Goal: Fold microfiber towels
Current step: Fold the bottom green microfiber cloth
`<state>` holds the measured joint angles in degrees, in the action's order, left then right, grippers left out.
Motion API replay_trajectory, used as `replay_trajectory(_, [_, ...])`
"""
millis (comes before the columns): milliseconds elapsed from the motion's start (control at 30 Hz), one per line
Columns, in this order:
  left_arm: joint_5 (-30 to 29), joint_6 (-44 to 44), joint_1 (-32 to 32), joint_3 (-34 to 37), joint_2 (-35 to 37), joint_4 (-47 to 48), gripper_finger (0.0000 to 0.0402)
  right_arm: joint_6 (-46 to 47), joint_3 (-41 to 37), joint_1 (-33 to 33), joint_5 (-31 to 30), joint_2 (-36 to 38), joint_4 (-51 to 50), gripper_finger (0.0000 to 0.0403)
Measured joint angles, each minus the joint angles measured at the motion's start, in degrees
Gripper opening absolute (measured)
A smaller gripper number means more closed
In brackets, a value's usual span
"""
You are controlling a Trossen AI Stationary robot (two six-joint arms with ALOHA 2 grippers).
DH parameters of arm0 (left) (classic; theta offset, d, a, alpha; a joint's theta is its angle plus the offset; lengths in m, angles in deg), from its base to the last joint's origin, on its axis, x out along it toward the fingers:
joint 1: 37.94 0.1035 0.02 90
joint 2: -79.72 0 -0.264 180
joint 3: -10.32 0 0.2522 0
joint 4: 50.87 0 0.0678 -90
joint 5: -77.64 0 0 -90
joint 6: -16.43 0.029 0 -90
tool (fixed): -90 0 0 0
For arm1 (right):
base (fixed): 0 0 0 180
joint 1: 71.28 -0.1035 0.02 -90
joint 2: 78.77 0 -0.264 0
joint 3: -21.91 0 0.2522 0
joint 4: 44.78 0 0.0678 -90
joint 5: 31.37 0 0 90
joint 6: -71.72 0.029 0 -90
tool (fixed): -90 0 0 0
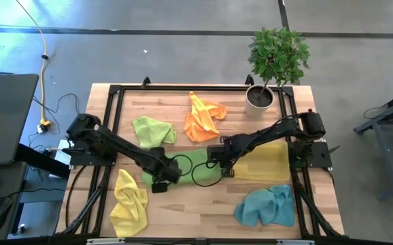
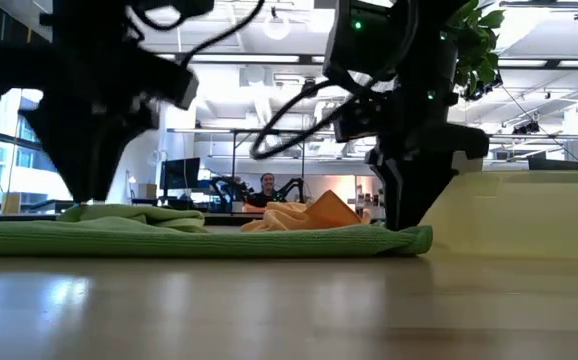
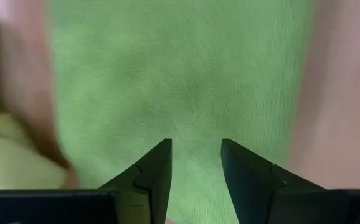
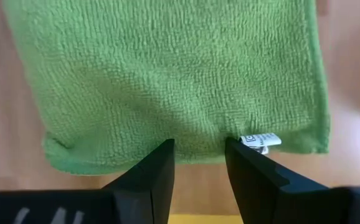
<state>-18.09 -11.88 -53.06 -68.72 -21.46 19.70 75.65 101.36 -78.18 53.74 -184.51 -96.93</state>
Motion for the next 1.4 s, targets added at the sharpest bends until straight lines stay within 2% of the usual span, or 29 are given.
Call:
replay_trajectory(133, [0.79, -0.82, -1.85, 0.09, -1.63, 1.21, 0.0127, -3.90, 0.29, 1.03, -3.89, 0.18, -0.12, 0.0133])
replay_trajectory(400, [1.54, -2.56, -4.18, 0.24, -5.66, 4.99, 0.0127, -5.97, 4.46, 1.52, -2.75, 2.01, -4.15, 0.0133])
replay_trajectory(567, [1.66, -3.77, -4.45, 3.74, -5.36, 5.03, 0.0127, -7.12, 4.72, 1.51, -2.55, 1.56, -0.87, 0.0133])
replay_trajectory(800, [-0.81, -2.52, -2.86, 10.46, -4.44, 8.54, 0.0126, -2.77, 4.68, 1.26, 0.58, -0.40, 2.75, 0.0133])
replay_trajectory(867, [-3.17, -2.50, -1.82, 11.52, -4.47, 8.91, 0.0126, -1.55, 4.70, 0.89, 1.53, -1.18, 4.33, 0.0133])
replay_trajectory(1100, [-20.58, 2.17, 4.33, 12.30, -4.88, 9.92, 0.0126, 1.35, 4.68, -1.19, 4.95, -3.25, 8.83, 0.0133])
replay_trajectory(1300, [-28.92, 2.12, 11.60, 10.95, -4.88, 9.85, 0.0126, 2.29, 4.68, -3.56, 7.78, -3.77, 12.20, 0.0133])
replay_trajectory(1400, [-29.28, 2.23, 13.89, 9.38, -3.94, 11.15, 0.0126, 2.11, 4.72, -4.39, 8.41, -3.38, 11.98, 0.0133])
